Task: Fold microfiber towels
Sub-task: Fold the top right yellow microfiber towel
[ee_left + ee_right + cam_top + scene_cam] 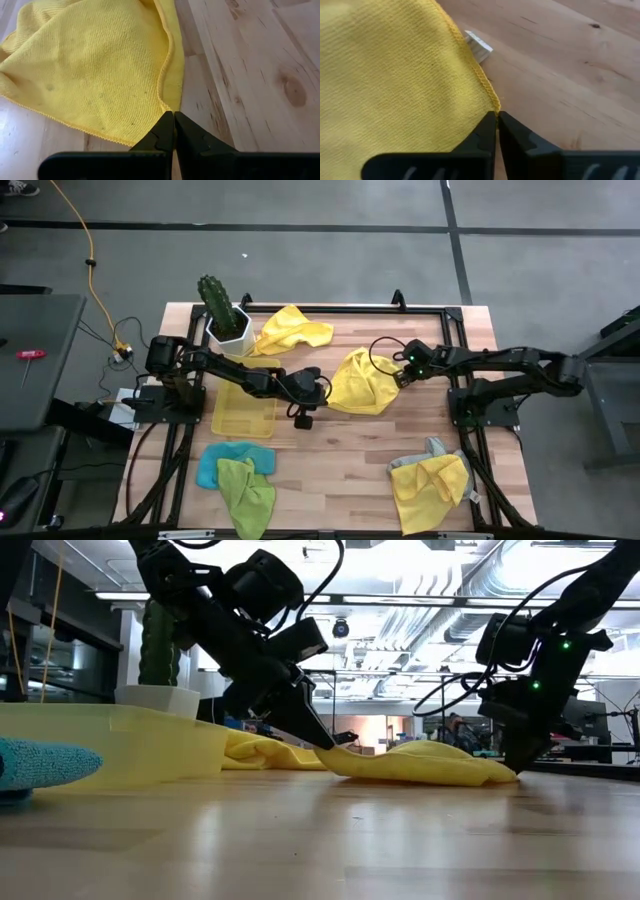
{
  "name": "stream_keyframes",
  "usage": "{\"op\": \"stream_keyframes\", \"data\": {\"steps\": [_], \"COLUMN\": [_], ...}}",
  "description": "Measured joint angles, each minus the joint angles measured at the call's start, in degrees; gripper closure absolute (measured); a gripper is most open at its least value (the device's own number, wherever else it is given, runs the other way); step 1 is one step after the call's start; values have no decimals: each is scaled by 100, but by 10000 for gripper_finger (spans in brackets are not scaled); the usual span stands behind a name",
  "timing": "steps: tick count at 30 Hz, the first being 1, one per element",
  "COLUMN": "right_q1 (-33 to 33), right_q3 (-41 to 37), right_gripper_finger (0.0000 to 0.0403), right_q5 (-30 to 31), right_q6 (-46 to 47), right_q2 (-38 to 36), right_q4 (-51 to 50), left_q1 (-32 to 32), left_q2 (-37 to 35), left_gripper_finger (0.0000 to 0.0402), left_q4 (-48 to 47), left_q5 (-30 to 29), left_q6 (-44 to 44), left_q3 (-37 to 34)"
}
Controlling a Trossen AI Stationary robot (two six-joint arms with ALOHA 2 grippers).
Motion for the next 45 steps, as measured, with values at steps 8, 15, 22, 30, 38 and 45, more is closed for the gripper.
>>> {"op": "stream_keyframes", "data": {"steps": [8,15,22,30,38,45], "right_q1": [146,517,780,621,-170,-1250], "right_q3": [23,844,2003,3030,3356,3474], "right_gripper_finger": [401,402,403,403,403,403], "right_q5": [-171,233,1152,2190,2484,2484], "right_q6": [-105,-178,-667,-1445,-2216,-2725], "right_q2": [-863,-2409,-3098,-2895,-2444,-2387], "right_q4": [-295,-1199,-1638,-1808,-1832,-1875], "left_q1": [39,339,869,1454,2262,2789], "left_q2": [-469,-1694,-2465,-2055,-1199,-455], "left_gripper_finger": [402,402,402,402,402,402], "left_q4": [-134,-148,-487,-1273,-1636,-1626], "left_q5": [-601,-1346,-1467,-1675,-1714,-1718], "left_q6": [1,90,70,514,602,471], "left_q3": [0,16,733,2355,3546,3912]}}
